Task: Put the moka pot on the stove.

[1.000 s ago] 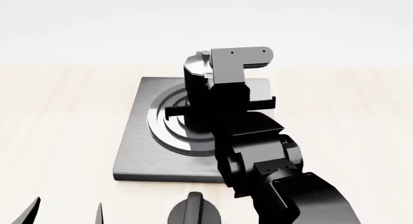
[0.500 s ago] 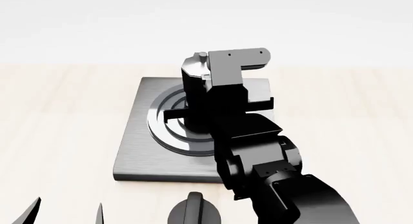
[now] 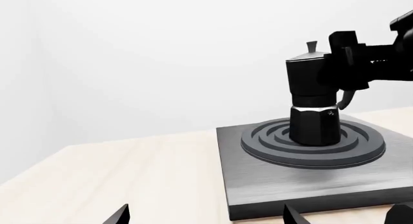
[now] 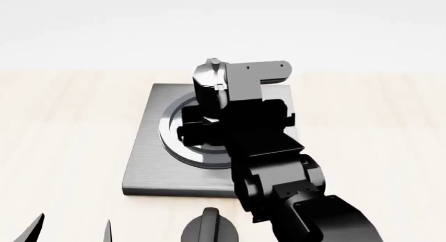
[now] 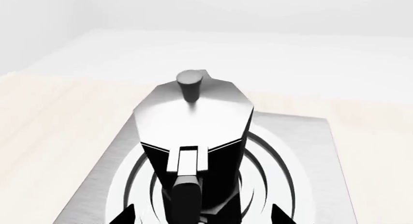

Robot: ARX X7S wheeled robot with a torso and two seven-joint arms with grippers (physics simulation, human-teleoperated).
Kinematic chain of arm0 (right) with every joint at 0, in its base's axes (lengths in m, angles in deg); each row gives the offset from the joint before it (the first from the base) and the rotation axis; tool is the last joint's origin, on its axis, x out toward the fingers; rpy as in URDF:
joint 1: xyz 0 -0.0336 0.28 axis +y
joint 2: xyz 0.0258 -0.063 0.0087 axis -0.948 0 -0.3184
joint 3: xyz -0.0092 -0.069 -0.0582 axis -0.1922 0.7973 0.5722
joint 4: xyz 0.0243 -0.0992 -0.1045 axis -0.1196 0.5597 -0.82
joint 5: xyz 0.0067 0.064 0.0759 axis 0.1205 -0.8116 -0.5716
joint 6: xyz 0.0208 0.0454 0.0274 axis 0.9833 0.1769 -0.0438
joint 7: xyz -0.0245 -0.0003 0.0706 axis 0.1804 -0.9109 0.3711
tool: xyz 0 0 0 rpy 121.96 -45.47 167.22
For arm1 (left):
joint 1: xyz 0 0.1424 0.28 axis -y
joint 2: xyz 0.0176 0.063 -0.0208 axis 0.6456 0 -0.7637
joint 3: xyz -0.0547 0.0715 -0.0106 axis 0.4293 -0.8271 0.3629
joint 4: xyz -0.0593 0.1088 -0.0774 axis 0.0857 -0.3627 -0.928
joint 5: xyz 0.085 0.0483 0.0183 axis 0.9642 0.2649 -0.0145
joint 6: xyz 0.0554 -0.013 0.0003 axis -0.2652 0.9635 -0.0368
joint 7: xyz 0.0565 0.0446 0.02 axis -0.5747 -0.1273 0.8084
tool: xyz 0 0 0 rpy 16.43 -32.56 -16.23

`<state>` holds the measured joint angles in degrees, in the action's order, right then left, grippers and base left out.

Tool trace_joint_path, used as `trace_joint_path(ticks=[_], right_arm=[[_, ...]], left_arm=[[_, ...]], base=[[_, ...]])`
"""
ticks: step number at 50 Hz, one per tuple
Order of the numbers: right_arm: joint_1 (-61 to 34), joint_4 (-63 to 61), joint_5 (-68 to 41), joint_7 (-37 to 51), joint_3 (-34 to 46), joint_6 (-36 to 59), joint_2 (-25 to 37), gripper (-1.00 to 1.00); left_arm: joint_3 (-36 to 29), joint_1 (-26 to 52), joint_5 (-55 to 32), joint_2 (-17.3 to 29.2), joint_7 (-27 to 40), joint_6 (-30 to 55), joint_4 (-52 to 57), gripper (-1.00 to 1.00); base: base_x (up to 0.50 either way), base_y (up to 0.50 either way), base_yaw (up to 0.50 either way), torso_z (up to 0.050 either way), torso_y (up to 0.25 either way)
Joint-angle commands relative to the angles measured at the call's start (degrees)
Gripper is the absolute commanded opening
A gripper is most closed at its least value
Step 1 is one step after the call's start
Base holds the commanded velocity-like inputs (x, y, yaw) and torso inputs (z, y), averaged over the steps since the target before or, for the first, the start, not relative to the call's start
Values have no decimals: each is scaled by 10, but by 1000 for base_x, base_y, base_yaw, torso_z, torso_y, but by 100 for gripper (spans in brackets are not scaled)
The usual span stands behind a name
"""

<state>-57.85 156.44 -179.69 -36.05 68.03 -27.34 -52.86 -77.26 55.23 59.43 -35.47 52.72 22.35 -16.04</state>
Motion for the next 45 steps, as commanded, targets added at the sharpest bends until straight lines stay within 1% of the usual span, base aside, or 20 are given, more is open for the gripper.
trace_joint_path(ticks=[1, 12, 21, 45], right_arm=[[4, -4, -3, -3, 2, -4, 0, 100], [-1, -14, 4, -15, 0, -26, 0, 100], [5, -16, 27, 1, -2, -51, 0, 100], [20, -13, 38, 18, -5, -91, 0, 100]], left_arm=[[-1, 0, -1, 0, 1, -2, -1, 100], [-1, 1, -1, 1, 2, -5, -2, 100], [-3, 1, 0, 1, 2, -7, -3, 100], [-5, 2, 0, 2, 3, -13, -5, 100]], base=[[0, 0, 0, 0, 0], [0, 0, 0, 0, 0], [0, 0, 0, 0, 0], [0, 0, 0, 0, 0]])
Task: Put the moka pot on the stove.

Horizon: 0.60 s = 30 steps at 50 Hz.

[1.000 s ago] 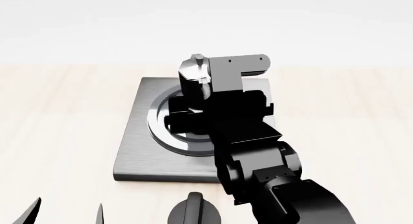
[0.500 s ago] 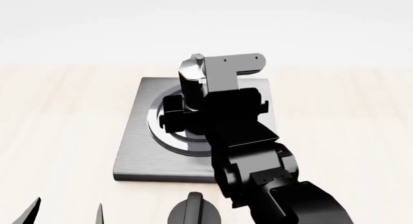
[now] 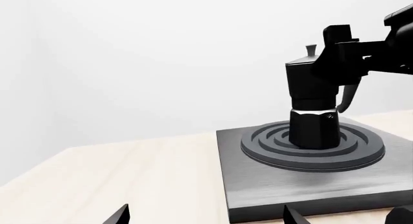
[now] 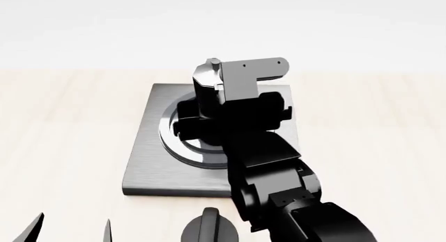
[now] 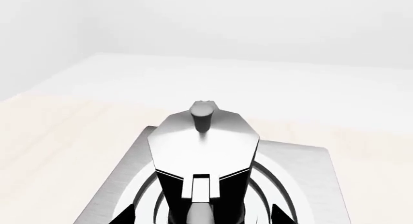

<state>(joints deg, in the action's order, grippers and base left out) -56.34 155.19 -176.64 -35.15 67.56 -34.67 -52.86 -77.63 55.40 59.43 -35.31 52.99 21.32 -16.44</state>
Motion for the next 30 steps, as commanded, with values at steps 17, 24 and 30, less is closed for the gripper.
trace_joint_path(ticks=[17, 24, 30], right_arm=[[12, 1, 16, 16, -3, -43, 0, 100], [17, -86, 21, 58, -4, -55, 42, 100], [19, -186, 27, 107, -2, -63, 91, 100]], left_arm=[[-3, 1, 0, 2, 0, -4, -2, 100], [-4, 1, -1, 2, 0, -6, -2, 100], [-5, 2, -2, 3, -1, -5, -2, 100]], base=[[0, 0, 0, 0, 0], [0, 0, 0, 0, 0], [0, 0, 0, 0, 0]])
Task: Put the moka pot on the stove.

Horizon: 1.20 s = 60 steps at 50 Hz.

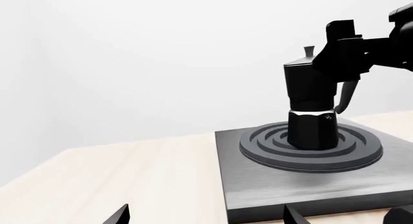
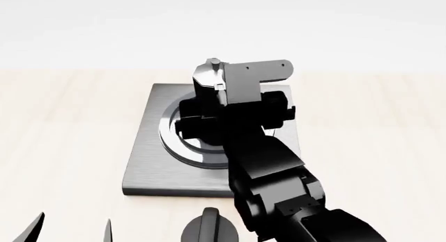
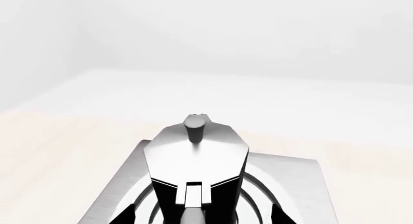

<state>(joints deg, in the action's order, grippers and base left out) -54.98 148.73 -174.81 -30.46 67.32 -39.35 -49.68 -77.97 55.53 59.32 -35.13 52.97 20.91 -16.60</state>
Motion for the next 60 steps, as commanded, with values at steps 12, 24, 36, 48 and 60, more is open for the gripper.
trace_joint_path(ticks=[12, 24, 36, 48, 60], right_arm=[[18, -242, 22, 127, 0, -38, 120, 100], [28, -330, 41, 186, -1, -61, 170, 100], [39, -423, 64, 235, 1, -83, 214, 100], [47, -497, 89, 269, 3, -101, 249, 100], [56, -582, 124, 317, 5, -121, 289, 100]], left_arm=[[-3, 1, -1, 2, 0, -1, 0, 100], [-4, 1, -1, 2, 1, -2, -1, 100], [-5, 2, 0, 3, 2, -2, -1, 100], [-6, 2, -1, 3, 3, -3, -1, 100], [-7, 3, -3, 4, 2, -2, -1, 100]], base=[[0, 0, 0, 0, 0], [0, 0, 0, 0, 0], [0, 0, 0, 0, 0], [0, 0, 0, 0, 0], [0, 0, 0, 0, 0]])
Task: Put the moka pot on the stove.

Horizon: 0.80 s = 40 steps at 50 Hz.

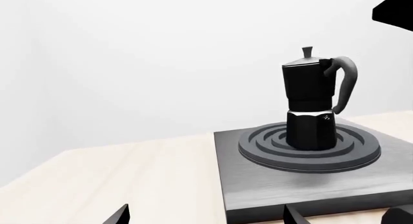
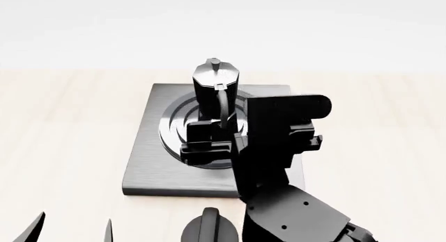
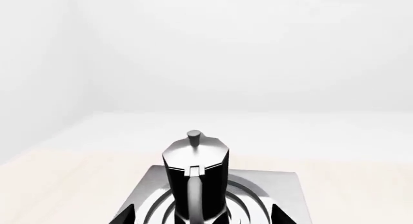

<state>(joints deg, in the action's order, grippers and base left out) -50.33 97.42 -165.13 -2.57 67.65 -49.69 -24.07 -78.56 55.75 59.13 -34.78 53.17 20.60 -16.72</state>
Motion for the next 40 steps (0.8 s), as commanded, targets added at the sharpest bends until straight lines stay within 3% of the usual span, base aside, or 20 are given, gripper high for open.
trace_joint_path(ticks=[1, 40], right_arm=[[10, -71, 29, 40, 2, -19, 34, 100], [9, -253, 127, 131, -16, -59, 116, 100]], left_arm=[[-1, 0, -1, 1, -1, 0, 0, 100], [-4, 1, -1, 2, 3, -3, -1, 100]], base=[[0, 0, 0, 0, 0], [0, 0, 0, 0, 0]])
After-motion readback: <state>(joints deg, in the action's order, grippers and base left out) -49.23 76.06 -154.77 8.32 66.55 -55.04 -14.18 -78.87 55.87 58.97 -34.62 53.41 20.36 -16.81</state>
